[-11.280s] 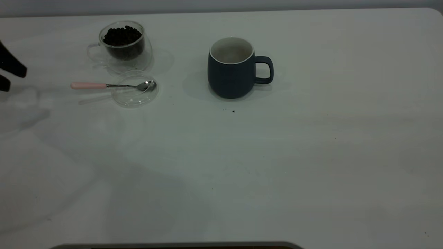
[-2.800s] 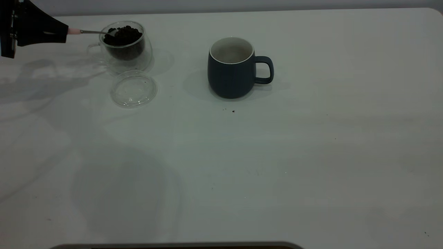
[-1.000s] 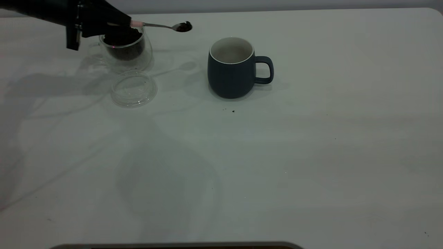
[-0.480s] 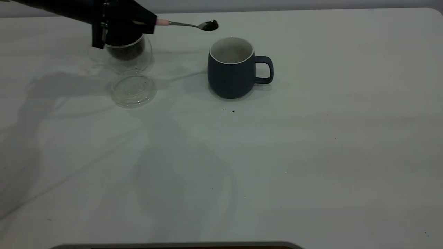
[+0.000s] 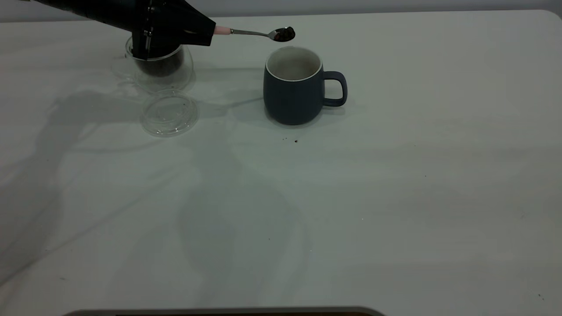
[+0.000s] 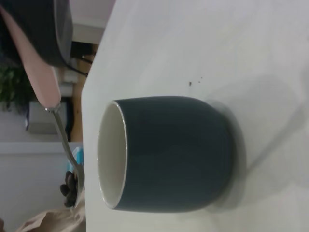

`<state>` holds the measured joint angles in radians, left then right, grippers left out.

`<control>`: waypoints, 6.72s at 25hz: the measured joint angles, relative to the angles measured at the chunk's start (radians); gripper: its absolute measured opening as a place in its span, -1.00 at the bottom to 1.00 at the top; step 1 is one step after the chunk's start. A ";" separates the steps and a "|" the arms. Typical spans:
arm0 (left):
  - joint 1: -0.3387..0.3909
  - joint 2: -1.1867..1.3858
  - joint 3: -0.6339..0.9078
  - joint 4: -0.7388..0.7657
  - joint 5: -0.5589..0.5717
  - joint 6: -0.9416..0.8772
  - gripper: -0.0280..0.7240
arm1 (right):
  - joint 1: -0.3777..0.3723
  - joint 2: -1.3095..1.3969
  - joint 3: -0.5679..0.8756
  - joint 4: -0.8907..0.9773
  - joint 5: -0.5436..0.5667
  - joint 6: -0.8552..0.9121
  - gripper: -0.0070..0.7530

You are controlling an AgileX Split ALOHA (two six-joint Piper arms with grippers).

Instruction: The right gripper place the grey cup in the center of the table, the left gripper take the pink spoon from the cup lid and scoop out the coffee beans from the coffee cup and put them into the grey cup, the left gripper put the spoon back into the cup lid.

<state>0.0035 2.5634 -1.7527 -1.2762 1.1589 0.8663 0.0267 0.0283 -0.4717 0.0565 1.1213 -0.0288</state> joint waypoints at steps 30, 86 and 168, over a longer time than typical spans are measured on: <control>-0.040 0.000 0.000 0.089 -0.026 0.542 -0.60 | 0.000 0.000 0.000 0.000 0.000 0.000 0.35; 0.277 -0.159 0.209 0.348 0.008 0.098 -0.60 | 0.000 0.000 0.000 0.002 0.000 0.000 0.35; 0.412 -0.359 0.209 0.258 -0.018 -0.070 0.42 | 0.000 0.000 0.000 0.002 0.000 0.000 0.35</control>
<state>0.4160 2.2043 -1.5434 -1.0186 1.1407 0.7968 0.0267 0.0283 -0.4717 0.0585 1.1213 -0.0288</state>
